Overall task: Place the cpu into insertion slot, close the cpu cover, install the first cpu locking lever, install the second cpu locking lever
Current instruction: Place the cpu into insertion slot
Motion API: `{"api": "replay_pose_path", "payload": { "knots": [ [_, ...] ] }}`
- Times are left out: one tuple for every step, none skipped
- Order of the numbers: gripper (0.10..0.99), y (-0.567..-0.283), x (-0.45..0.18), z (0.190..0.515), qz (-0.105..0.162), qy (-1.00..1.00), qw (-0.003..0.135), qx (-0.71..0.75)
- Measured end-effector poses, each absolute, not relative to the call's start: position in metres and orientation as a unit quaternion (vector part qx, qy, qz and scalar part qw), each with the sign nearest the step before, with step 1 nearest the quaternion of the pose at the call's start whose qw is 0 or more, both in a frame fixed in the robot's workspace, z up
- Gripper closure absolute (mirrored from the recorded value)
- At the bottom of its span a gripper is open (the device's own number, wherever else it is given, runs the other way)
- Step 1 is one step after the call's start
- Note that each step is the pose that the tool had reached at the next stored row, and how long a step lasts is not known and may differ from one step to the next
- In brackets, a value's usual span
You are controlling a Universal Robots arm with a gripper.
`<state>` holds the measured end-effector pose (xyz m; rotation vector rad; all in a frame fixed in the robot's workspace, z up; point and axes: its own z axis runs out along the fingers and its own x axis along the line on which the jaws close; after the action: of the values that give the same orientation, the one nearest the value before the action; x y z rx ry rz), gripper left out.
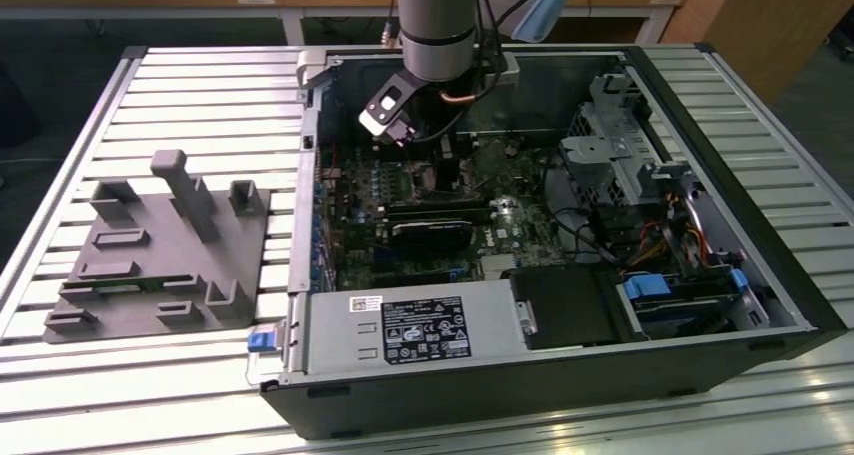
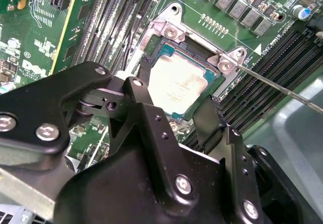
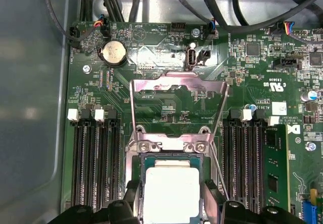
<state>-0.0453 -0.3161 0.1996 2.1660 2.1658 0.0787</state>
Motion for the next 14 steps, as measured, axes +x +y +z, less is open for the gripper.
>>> {"api": "replay_pose_path", "payload": {
  "knots": [
    [0.471, -0.3161, -0.0453, 0.1997, 0.026, 0.706, 0.039, 0.706],
    [0.471, -0.3161, -0.0453, 0.1997, 0.026, 0.706, 0.039, 0.706],
    [0.486, -0.3161, -0.0453, 0.1997, 0.026, 0.706, 0.039, 0.706],
    [0.486, -0.3161, -0.0453, 0.1997, 0.026, 0.706, 0.039, 0.706],
    [0.549, -0.3161, -0.0453, 0.1997, 0.026, 0.706, 0.039, 0.706],
    [0.608, -0.3161, -0.0453, 0.1998, 0.026, 0.706, 0.039, 0.706],
    [0.608, -0.3161, -0.0453, 0.1998, 0.026, 0.706, 0.039, 0.706],
    [0.667, -0.3161, -0.0453, 0.1998, 0.026, 0.706, 0.039, 0.706],
    [0.725, -0.3161, -0.0453, 0.1999, 0.026, 0.706, 0.039, 0.706],
    [0.725, -0.3161, -0.0453, 0.1999, 0.026, 0.706, 0.039, 0.706],
    [0.784, -0.3161, -0.0453, 0.1999, 0.026, 0.706, 0.039, 0.706],
    [0.843, -0.3161, -0.0453, 0.1999, 0.026, 0.706, 0.039, 0.706],
    [0.843, -0.3161, -0.0453, 0.1999, 0.026, 0.706, 0.039, 0.706],
    [0.902, -0.3161, -0.0453, 0.1998, 0.026, 0.706, 0.039, 0.706]
  ]
}}
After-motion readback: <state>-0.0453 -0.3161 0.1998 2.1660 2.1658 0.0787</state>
